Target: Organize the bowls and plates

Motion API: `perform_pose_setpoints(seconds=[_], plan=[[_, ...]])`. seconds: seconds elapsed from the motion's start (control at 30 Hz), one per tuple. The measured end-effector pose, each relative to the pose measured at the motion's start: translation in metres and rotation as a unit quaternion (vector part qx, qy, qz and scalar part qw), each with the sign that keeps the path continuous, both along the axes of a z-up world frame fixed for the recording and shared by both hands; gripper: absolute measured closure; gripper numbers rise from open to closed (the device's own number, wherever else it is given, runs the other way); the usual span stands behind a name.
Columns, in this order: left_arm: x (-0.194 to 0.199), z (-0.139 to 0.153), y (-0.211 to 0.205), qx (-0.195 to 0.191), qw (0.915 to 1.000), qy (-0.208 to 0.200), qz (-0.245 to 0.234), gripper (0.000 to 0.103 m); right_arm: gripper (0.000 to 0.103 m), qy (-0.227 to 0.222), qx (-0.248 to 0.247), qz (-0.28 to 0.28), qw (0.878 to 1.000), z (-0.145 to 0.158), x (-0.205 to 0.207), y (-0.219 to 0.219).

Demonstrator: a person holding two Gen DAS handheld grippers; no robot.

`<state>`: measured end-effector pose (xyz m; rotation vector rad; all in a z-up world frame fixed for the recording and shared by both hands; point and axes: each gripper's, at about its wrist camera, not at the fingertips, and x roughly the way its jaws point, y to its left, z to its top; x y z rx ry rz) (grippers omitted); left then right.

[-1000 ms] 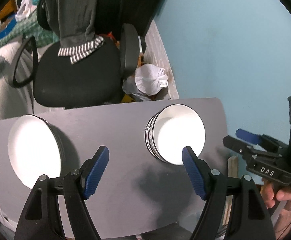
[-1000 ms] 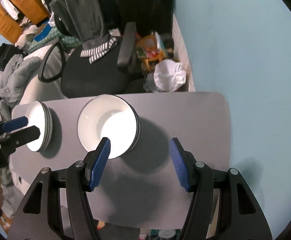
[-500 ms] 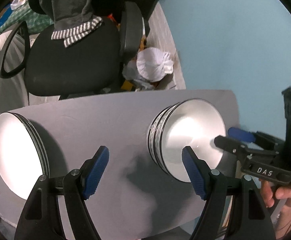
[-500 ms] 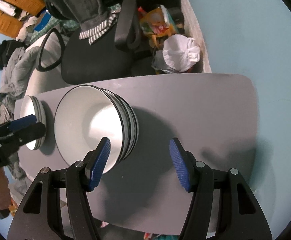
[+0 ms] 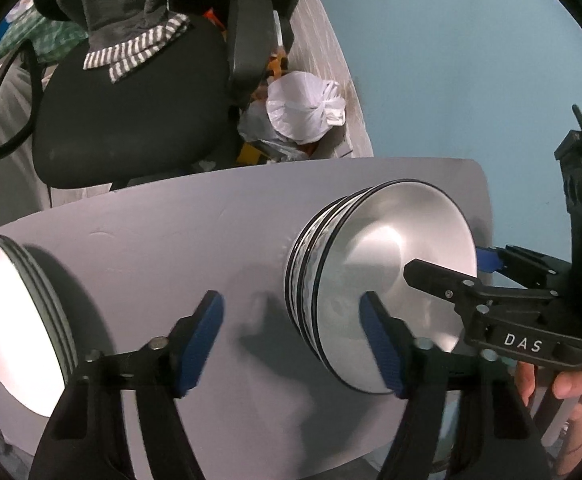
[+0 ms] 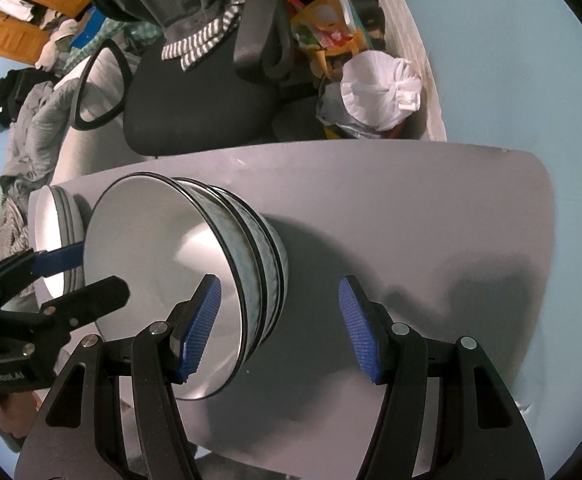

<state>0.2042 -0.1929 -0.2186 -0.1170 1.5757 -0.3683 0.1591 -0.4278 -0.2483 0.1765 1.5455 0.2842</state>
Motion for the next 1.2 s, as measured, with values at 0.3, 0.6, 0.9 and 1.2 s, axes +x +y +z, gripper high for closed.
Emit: perform_pose_setpoints(seconds=[0.3,0.6,0.9,1.2], plan=[[0.005,-0.009,-0.008,0.001,0.9997,0.015,-0.019,0.049,0.043,0.011,0.015,0.002,1.000,-0.006,0.003,0.003],[0.005,-0.020,-0.009,-0.007,0.9990,0.037,-0.023,0.070,0.053,0.026,0.024,0.006,0.999,-0.012,0.006,0.001],[0.006,-0.021,-0.009,-0.013,0.9987,0.045,-0.022,0.078,0.071,0.048,0.056,-0.003,0.997,-0.017,0.006,-0.001],[0.008,-0.021,-0.007,-0.014,0.9983,0.053,-0.020,0.080,0.078,0.066,0.068,-0.001,0.996,-0.020,0.012,0.001]])
